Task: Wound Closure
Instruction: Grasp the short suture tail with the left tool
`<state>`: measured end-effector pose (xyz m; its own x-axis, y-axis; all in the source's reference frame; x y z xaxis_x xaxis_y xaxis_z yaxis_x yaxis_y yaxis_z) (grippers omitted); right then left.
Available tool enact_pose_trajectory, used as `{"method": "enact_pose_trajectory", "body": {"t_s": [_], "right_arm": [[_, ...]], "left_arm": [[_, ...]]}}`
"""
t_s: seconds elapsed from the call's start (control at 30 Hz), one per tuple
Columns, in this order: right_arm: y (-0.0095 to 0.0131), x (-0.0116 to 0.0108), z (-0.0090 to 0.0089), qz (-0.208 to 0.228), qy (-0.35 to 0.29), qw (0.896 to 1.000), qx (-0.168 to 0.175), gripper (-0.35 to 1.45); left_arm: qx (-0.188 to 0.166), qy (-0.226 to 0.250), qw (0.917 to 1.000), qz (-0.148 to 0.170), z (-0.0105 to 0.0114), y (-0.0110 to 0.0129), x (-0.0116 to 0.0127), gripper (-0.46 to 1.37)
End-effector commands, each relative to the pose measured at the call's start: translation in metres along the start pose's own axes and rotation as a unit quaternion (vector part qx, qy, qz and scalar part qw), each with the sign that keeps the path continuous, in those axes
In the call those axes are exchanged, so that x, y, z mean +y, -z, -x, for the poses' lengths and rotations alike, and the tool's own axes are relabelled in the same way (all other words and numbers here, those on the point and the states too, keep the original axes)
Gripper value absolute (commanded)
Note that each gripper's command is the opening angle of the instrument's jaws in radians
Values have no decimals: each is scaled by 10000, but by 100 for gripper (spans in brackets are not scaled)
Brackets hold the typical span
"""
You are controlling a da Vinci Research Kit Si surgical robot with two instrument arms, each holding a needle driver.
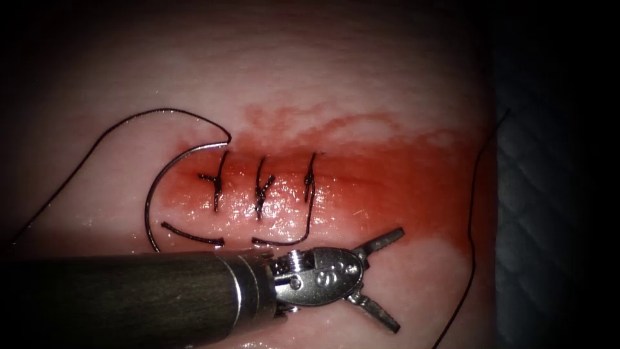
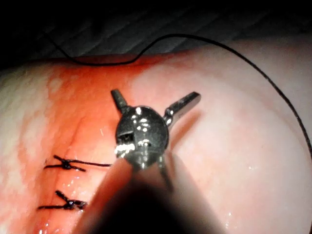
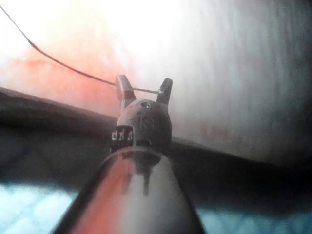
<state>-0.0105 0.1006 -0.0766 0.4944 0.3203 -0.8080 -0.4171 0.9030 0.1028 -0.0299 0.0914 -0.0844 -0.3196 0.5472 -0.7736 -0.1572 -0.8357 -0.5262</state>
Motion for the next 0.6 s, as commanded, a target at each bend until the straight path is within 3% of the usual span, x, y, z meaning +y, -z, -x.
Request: {"method": "enact_pose_trajectory", "body": {"t_s": [0.03,0.1,0.13,0.27,0.33,0.43,0.6], "right_arm": [[-1,-1,-1,-54,-10,10000,27,136],[-4,-3,-3,-93,14,9999,104,133],[-6,-6,-5,-110,12,9999,116,130],[-14,-12,-15,-217,-15,9996,181,125],[-19,-16,-21,-373,-10,9989,274,108],[-30,-24,-31,-516,14,9981,332,110],[-49,-34,-46,-821,50,9955,474,101]], "left_arm": [[-4,48,9998,192,-5,11,-3,88],[6,74,9988,486,-15,28,-9,69],[81,104,9984,554,-22,38,-13,75],[440,274,9980,351,-46,68,-28,82],[450,213,9981,352,-55,80,-35,85],[435,185,9986,233,-66,100,-45,87],[406,131,9990,123,-64,126,-52,87]]}}
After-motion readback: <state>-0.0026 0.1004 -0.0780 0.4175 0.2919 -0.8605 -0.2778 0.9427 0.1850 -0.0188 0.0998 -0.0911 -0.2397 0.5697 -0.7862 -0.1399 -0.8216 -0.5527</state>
